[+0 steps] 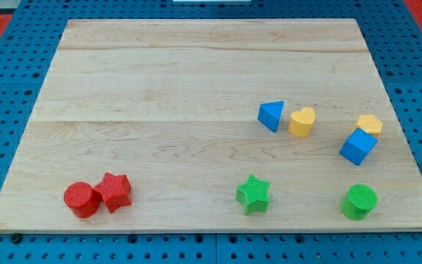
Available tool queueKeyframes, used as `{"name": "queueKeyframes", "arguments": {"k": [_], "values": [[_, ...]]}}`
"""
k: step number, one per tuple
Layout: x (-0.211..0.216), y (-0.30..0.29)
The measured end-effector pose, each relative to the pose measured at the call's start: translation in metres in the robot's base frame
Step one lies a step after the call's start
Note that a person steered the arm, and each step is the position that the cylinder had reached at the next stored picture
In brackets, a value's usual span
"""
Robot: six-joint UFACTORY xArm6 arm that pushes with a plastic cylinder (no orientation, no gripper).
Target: Push the yellow hexagon into the yellow heart
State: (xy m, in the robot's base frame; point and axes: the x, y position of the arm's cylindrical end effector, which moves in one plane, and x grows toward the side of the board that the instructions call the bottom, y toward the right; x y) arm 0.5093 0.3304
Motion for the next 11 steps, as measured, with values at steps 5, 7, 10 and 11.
{"name": "queueKeyframes", "arguments": {"k": [5,7,10,11], "values": [[-0.045,-0.103],[-0.075,-0.074],[-0.070,-0.153],[-0.063,-0.191]]}}
